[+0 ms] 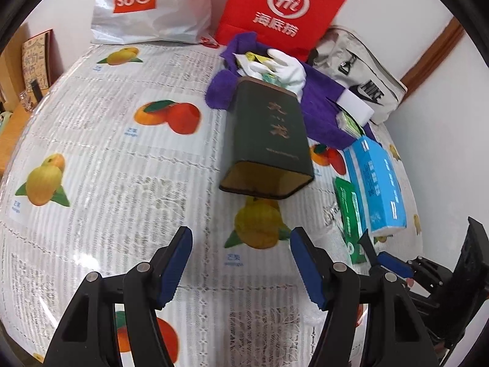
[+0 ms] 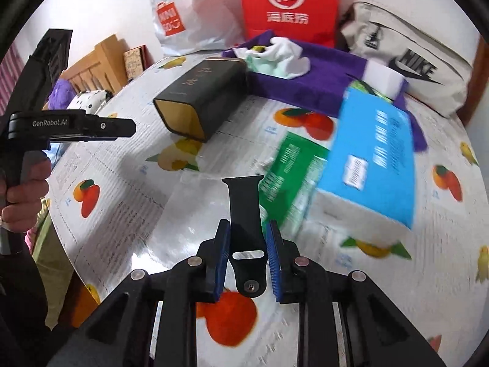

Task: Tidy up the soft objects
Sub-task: 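Grasp the clear mesh bag with the left gripper while the right holds the strap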

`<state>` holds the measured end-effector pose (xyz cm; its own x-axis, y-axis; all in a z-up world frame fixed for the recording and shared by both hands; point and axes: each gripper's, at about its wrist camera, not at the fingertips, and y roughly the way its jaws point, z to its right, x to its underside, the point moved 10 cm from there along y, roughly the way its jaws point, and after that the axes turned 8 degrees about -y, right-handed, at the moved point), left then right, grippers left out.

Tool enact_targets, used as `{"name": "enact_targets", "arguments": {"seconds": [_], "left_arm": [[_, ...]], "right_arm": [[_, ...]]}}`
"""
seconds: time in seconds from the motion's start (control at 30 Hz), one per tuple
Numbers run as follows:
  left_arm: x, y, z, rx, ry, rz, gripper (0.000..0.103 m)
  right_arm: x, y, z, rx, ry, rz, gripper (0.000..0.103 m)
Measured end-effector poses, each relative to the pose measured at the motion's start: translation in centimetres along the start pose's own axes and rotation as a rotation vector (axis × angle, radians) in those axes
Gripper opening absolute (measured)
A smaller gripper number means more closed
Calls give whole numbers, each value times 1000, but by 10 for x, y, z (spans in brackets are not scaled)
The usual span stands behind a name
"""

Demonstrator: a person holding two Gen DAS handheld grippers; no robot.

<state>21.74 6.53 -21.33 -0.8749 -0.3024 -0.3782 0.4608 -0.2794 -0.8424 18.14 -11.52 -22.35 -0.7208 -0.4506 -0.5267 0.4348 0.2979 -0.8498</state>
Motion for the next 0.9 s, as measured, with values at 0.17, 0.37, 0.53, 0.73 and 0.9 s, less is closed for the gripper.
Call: {"name": "enact_targets", "arguments": {"seconds": [0.17,0.37,0.53,0.73,0.9], "left_arm": [[22,15,22,21,58,-40,65],[58,36,52,86,94,-111,76],[76,47,75,67,137,-103,97],[85,58,97,22,171,-103,102],[84,65,100,-72,214,-65,99]], "right_arm": [[16,-14,10,21,24,12,24],[43,-25,26,44,54,12,24],[62,-34,42,59,78,20,24],[72,-39,60,64,106,30,24],[75,-40,64,54,116,37,24]]}}
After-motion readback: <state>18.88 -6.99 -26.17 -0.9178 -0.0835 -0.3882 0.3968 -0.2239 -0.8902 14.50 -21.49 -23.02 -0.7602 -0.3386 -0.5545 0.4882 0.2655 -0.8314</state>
